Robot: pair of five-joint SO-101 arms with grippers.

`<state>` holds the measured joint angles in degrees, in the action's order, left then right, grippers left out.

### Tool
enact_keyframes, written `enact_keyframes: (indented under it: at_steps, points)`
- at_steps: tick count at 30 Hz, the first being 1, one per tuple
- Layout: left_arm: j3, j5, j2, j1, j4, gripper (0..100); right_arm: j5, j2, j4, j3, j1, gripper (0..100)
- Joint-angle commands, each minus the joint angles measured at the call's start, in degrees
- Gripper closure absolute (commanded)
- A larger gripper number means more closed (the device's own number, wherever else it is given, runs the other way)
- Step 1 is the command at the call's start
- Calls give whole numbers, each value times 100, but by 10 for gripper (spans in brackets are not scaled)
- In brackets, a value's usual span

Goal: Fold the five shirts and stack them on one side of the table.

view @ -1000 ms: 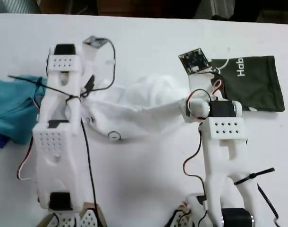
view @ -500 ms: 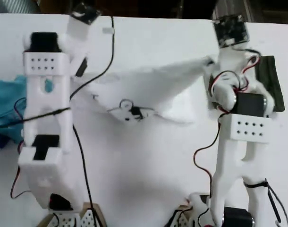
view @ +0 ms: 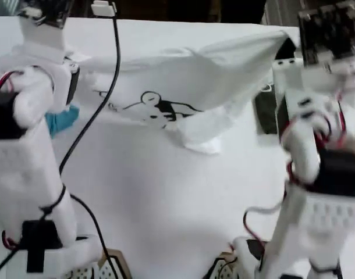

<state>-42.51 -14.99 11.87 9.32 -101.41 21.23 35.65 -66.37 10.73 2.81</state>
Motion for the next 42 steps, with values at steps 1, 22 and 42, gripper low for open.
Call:
enact_keyframes:
  at_steps: [1,22,42]
  points:
    - [-101,114,598,88,-70,972,-26,778,-40,237,84,978]
    - [2598,220,3701,88,343,972,18,2782,-541,466,84,978]
    - [3275,237,4738,97,202,972,-18,3732,-1059,826,75,978]
